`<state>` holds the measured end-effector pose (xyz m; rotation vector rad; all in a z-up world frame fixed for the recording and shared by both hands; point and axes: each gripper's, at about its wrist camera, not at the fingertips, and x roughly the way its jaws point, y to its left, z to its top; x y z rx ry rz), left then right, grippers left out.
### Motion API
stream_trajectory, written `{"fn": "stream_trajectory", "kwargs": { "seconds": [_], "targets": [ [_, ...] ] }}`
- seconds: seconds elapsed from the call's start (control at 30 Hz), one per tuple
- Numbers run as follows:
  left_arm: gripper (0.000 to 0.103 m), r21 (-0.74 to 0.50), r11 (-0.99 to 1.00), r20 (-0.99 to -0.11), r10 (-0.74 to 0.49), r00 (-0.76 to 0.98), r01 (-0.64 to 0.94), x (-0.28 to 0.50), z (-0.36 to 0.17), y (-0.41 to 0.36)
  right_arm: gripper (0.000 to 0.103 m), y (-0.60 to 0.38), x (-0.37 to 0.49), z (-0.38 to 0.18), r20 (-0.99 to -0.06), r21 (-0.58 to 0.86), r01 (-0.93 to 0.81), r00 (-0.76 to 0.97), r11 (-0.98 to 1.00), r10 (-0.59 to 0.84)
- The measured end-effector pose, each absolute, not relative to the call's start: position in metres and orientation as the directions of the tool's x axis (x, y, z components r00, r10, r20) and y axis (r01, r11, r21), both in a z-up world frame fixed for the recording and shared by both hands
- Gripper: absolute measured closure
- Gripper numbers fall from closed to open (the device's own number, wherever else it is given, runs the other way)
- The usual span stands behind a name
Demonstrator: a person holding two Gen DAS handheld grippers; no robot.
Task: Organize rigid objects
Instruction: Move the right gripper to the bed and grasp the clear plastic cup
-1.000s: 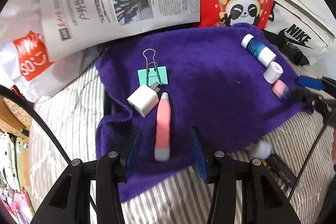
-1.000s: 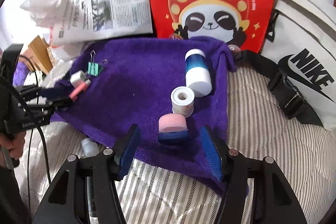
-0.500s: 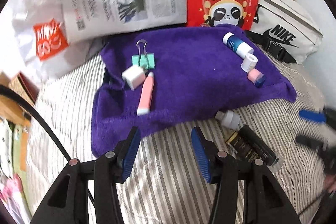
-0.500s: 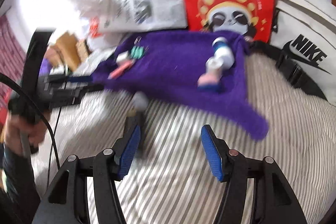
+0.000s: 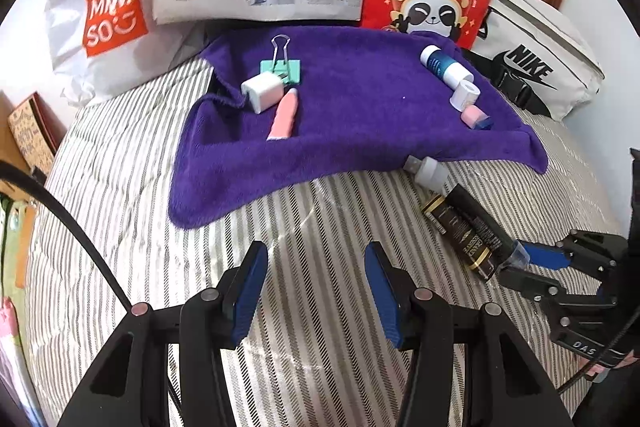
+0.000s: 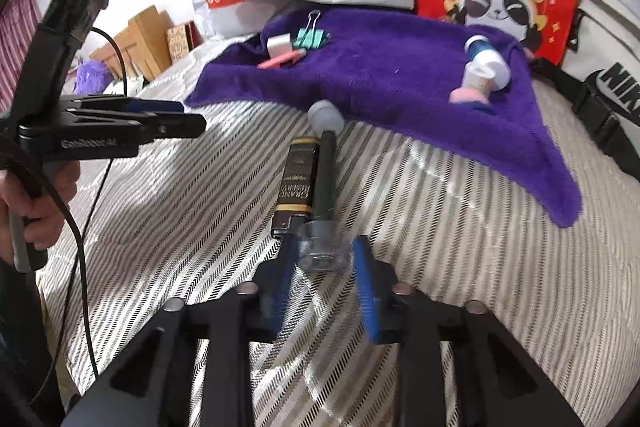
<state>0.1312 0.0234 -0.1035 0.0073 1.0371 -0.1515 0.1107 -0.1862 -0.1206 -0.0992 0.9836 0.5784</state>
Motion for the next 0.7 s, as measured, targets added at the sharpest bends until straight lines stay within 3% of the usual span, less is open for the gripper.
{"fn": "stream_trajectory", "kwargs": {
  "seconds": [0.43, 0.7],
  "targets": [
    [0.055, -0.103, 0.982, -0.858, -0.168, 0.485, 0.158, 0.128, -0.116, 0.011, 0.076, -0.216, 0.088, -0.114, -0.806, 0.160, -0.477, 0.442, 0.864, 0.394],
    [0.055, -0.148, 0.964, -0.837, -0.240, 0.491, 0.219, 0.145, -0.116, -0.030, 0.076, -0.265, 0.097, -0.119, -0.791, 0.177, -0.323, 0.516, 0.930, 0.330]
  ]
}}
